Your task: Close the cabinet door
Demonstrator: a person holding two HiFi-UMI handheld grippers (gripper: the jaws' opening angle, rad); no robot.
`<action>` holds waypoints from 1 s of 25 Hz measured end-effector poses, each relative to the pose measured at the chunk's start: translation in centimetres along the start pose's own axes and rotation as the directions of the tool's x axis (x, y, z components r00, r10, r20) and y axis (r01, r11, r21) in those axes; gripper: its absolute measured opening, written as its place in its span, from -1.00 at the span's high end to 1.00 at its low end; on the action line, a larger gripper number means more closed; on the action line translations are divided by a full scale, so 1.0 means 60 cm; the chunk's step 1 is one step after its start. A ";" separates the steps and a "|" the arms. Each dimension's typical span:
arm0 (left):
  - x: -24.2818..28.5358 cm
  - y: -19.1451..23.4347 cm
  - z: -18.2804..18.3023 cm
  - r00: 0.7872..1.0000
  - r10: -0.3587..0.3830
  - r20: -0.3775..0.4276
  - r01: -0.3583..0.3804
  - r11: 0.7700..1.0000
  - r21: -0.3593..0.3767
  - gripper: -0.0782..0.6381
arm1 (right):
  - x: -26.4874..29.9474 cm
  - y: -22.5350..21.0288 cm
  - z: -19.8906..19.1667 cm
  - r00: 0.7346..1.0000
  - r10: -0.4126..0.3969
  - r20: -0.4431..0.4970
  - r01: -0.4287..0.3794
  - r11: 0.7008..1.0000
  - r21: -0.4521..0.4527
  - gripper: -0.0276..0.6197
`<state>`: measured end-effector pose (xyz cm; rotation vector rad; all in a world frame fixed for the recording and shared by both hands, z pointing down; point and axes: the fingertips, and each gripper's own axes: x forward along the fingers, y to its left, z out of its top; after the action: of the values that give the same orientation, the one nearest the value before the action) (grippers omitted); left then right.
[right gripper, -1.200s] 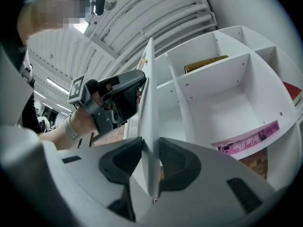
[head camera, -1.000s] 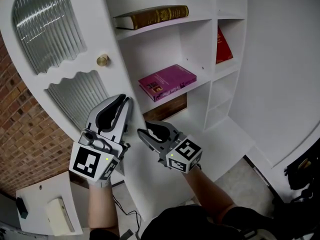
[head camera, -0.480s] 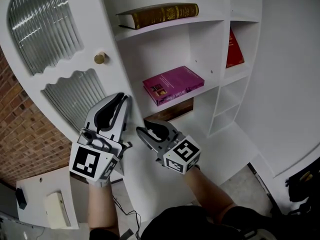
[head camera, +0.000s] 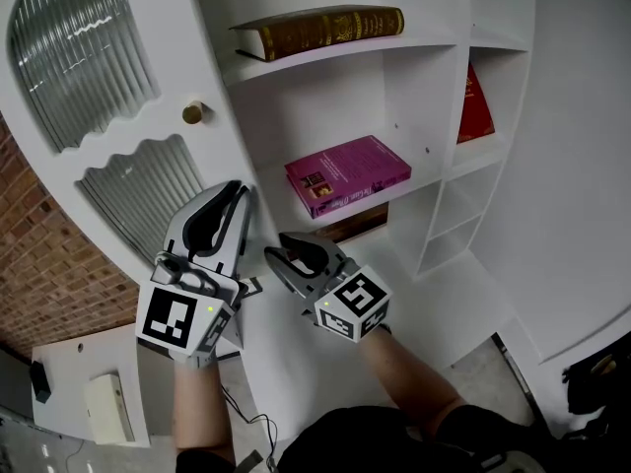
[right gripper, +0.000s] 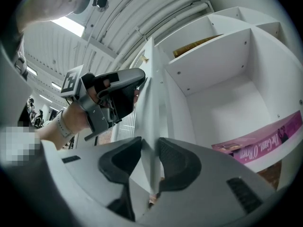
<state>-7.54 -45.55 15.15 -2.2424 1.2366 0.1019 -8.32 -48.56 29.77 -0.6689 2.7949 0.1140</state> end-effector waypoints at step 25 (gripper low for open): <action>0.043 0.038 -0.026 0.998 0.065 -0.019 -0.064 0.998 0.027 0.65 | 0.049 -0.052 -0.013 0.999 -0.025 -0.019 0.025 0.999 -0.022 0.50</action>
<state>-8.16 -49.23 14.57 -2.1865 1.3136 0.0873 -9.64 -52.71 29.67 -0.7137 2.8065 0.1341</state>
